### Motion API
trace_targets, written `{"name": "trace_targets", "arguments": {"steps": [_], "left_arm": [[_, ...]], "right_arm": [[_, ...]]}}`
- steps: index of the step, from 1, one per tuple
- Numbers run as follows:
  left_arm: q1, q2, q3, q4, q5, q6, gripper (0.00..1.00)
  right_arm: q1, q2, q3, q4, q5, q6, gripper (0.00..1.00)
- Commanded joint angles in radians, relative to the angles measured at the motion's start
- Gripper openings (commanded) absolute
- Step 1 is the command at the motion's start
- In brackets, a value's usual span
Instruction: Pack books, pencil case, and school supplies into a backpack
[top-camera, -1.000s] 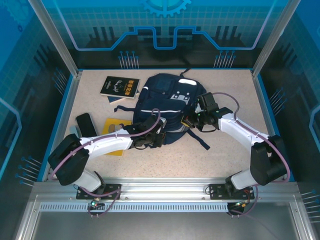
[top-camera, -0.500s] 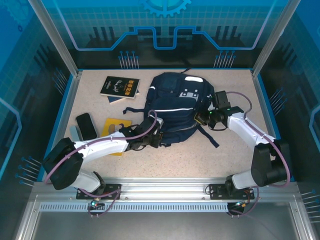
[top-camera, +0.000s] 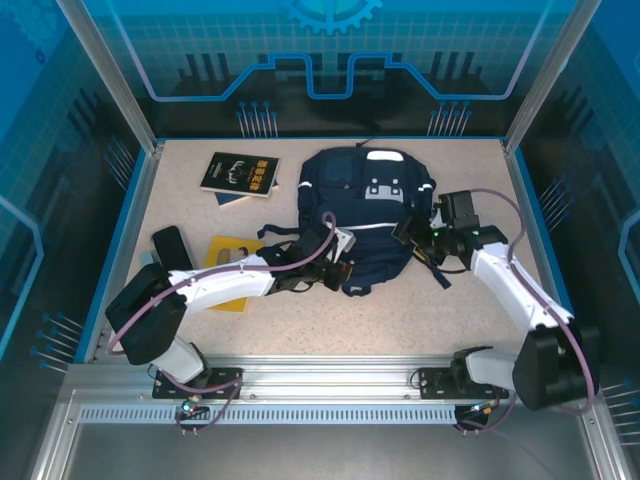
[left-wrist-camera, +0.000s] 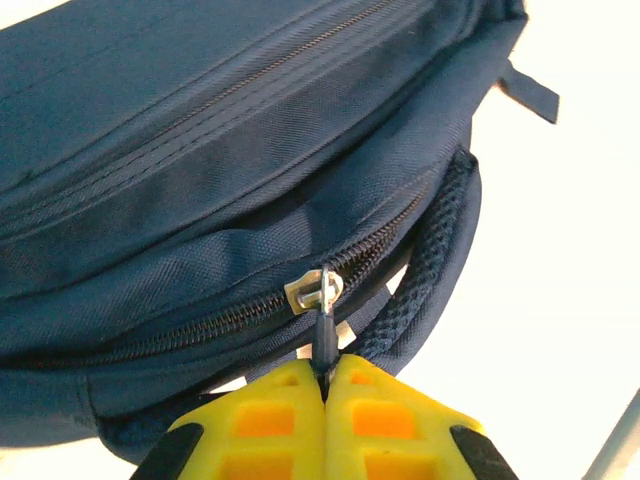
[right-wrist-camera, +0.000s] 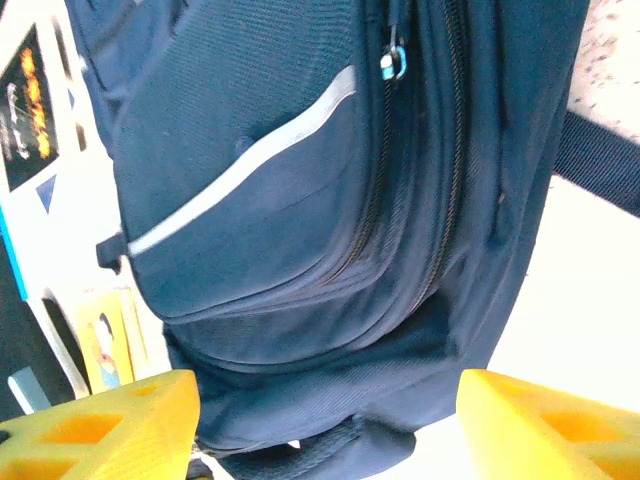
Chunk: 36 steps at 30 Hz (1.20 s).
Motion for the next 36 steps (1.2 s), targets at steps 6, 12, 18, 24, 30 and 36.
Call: {"name": "trace_targets", "arguments": {"steps": [6, 12, 18, 24, 30, 36], "left_arm": [[-0.056, 0.136, 0.170, 0.068, 0.086, 0.010, 0.00], [-0.060, 0.189, 0.218, 0.048, 0.109, 0.001, 0.00], [-0.060, 0.209, 0.237, 0.021, 0.120, 0.000, 0.00], [-0.060, 0.206, 0.233, 0.016, 0.125, 0.005, 0.00], [-0.061, 0.198, 0.236, 0.002, 0.122, 0.017, 0.00], [-0.060, 0.193, 0.235, 0.002, 0.120, 0.017, 0.00]], "right_arm": [[-0.024, -0.141, -0.052, -0.160, 0.054, 0.108, 0.72], [-0.025, -0.205, -0.115, -0.103, -0.015, 0.218, 0.72], [-0.003, -0.185, -0.208, 0.090, -0.150, 0.364, 0.70], [0.024, -0.115, -0.227, 0.204, -0.165, 0.405, 0.57], [0.035, -0.073, -0.234, 0.210, -0.121, 0.418, 0.48], [0.036, -0.023, -0.245, 0.204, -0.089, 0.436, 0.48]]}}
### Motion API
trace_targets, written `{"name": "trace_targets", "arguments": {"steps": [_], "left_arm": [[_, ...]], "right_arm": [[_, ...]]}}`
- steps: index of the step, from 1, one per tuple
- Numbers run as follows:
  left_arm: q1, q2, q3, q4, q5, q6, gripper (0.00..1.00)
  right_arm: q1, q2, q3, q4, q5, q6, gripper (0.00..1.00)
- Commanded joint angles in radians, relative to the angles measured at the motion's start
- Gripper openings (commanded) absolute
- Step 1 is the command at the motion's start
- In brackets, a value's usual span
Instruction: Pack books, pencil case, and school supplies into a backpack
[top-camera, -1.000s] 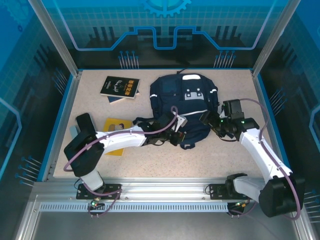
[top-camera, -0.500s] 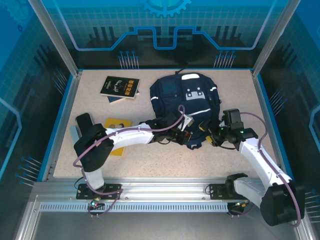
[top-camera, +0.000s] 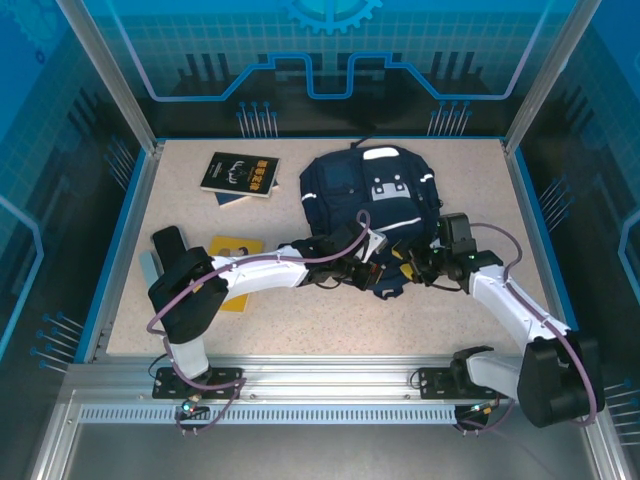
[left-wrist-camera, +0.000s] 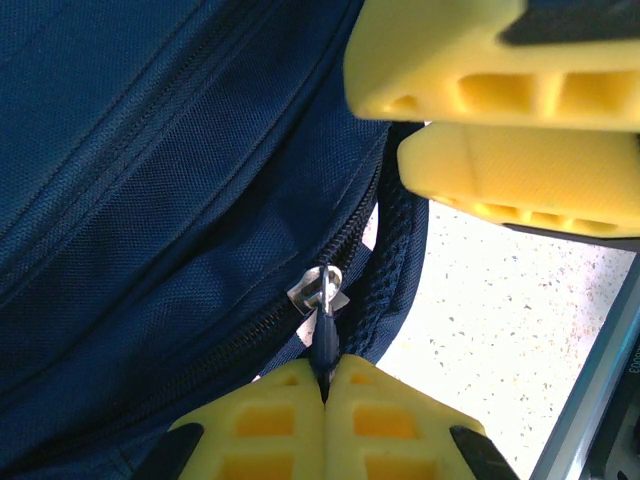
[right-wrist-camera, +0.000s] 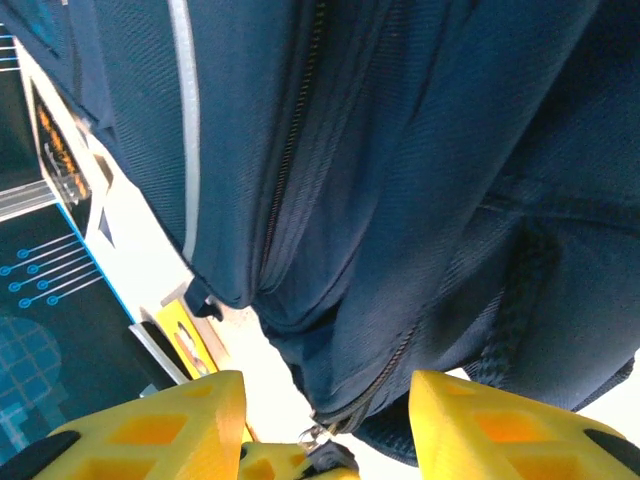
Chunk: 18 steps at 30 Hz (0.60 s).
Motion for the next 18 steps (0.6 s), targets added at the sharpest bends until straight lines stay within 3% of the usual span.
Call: {"name": "trace_targets", "arguments": {"steps": [1, 5, 9, 18], "left_arm": [[-0.007, -0.018, 0.034, 0.004, 0.025, 0.018, 0.00], [-0.006, -0.028, 0.031, 0.009, 0.028, 0.020, 0.00], [-0.006, -0.038, 0.026, 0.021, 0.040, 0.027, 0.00], [-0.006, -0.070, 0.016, -0.094, -0.055, 0.058, 0.00]], "right_arm": [[0.015, 0.028, -0.024, 0.016, 0.026, 0.030, 0.49], [0.018, 0.074, -0.027, 0.044, 0.018, 0.049, 0.55], [0.019, 0.125, -0.027, 0.092, 0.005, 0.067, 0.51], [0.017, 0.161, 0.003, 0.049, 0.086, 0.007, 0.17]]}}
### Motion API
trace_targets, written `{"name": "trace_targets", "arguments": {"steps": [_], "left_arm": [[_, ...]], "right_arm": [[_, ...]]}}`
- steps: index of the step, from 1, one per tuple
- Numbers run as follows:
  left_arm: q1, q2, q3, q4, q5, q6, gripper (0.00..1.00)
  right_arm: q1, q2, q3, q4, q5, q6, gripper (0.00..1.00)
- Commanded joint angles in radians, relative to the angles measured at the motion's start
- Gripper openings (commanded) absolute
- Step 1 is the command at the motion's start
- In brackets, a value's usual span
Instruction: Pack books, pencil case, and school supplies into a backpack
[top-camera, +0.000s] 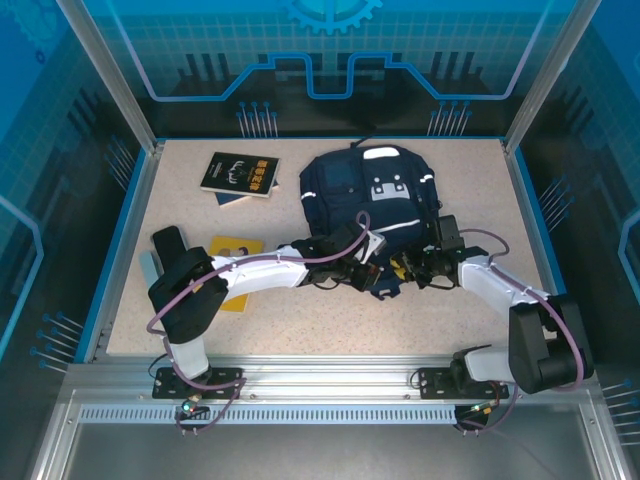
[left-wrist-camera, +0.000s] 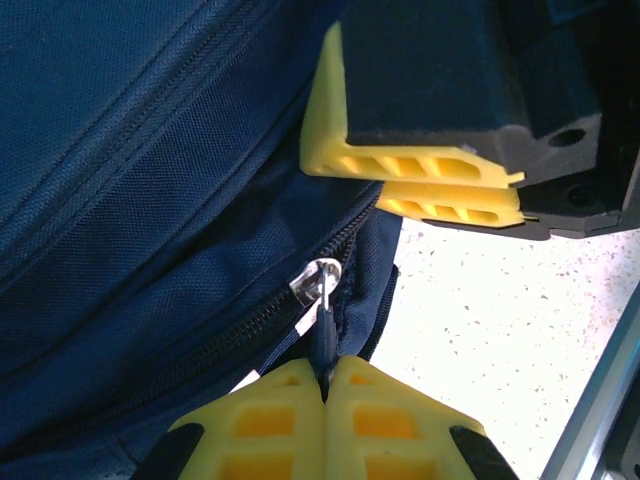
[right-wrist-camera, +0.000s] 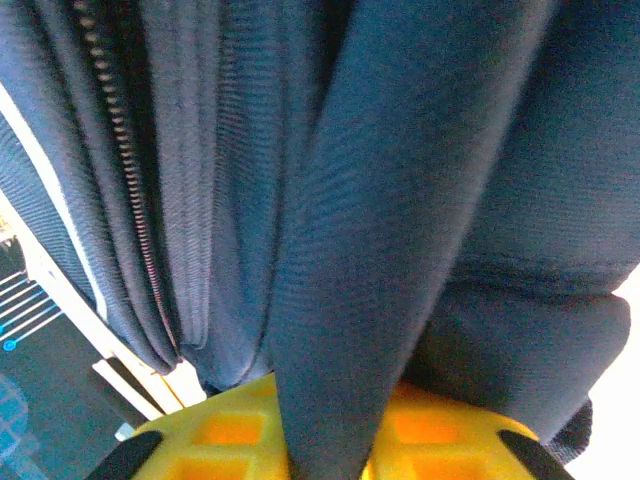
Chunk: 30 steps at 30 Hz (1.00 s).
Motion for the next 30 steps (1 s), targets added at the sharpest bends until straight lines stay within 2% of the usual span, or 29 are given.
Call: {"name": "trace_targets", "arguments": {"steps": [1, 6, 12, 21, 30], "left_arm": [[-0.005, -0.076, 0.010, -0.081, -0.057, 0.052, 0.00], [0.012, -0.156, -0.057, -0.236, -0.150, 0.178, 0.00], [0.090, -0.215, -0.121, -0.287, -0.193, 0.197, 0.00], [0.204, -0.159, -0.108, -0.270, -0.271, 0.172, 0.00], [0.253, -0.071, -0.032, -0.279, -0.385, 0.231, 0.00]], "right_arm": [[0.004, -0.011, 0.015, -0.034, 0.087, -0.046, 0.15], [-0.011, -0.065, -0.011, -0.063, 0.141, -0.095, 0.10], [-0.026, -0.097, -0.018, -0.110, 0.191, -0.133, 0.08], [-0.038, -0.154, -0.017, -0.172, 0.262, -0.161, 0.08], [-0.046, -0.200, -0.034, -0.175, 0.277, -0.180, 0.08]]}}
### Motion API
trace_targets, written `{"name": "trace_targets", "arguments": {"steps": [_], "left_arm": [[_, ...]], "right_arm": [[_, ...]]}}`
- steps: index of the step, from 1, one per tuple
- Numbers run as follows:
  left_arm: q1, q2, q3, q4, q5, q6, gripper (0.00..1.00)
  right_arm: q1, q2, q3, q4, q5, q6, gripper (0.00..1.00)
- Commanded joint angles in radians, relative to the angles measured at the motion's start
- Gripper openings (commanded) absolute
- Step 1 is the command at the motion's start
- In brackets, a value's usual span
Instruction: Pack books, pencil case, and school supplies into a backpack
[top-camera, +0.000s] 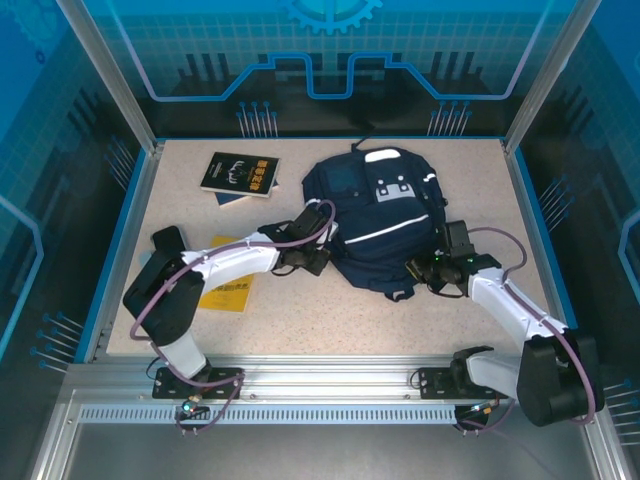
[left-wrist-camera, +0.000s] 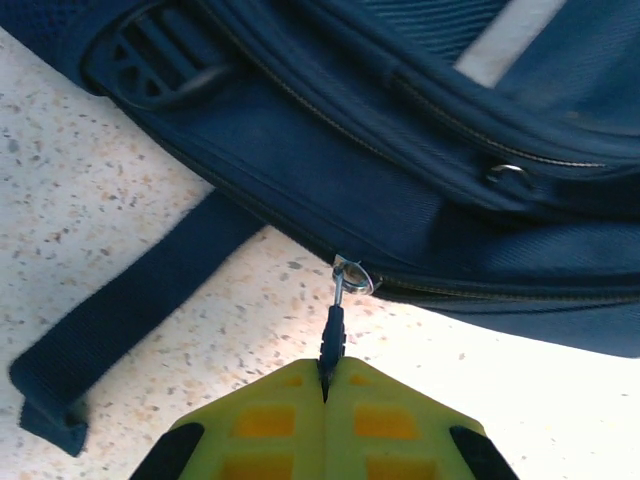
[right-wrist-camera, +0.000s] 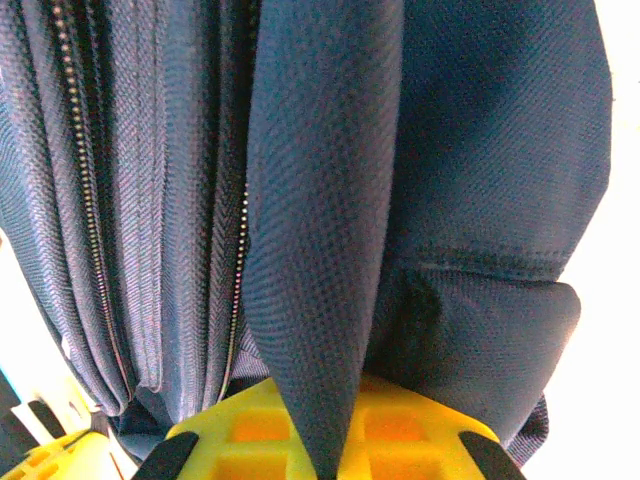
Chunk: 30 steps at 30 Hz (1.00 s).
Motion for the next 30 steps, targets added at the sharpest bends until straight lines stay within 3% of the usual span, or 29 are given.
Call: {"name": "trace_targets", "arguments": {"steps": [1, 8, 16, 19, 24, 30], "left_arm": [[0.046, 0.035, 0.054, -0.039, -0.142, 0.036, 0.00], [0.109, 0.117, 0.126, 0.000, -0.161, 0.021, 0.00], [0.153, 0.166, 0.196, 0.013, -0.106, -0.030, 0.02], [0.177, 0.133, 0.190, 0.008, -0.070, -0.080, 0.20], [0.223, 0.016, 0.137, -0.006, -0.011, -0.179, 0.59], [0.331, -0.131, 0.027, -0.067, -0.045, -0.308, 0.89]], "right_arm": [[-0.027, -0.030, -0.007, -0.050, 0.091, -0.025, 0.08], [-0.027, -0.030, -0.006, -0.030, 0.050, -0.038, 0.08], [-0.009, 0.079, 0.017, 0.141, -0.167, -0.070, 0.08], [0.020, 0.123, 0.046, 0.174, -0.192, -0.069, 0.09], [0.061, 0.182, 0.106, 0.168, -0.179, -0.097, 0.16], [0.088, 0.310, 0.248, 0.098, -0.272, -0.293, 0.53]]}}
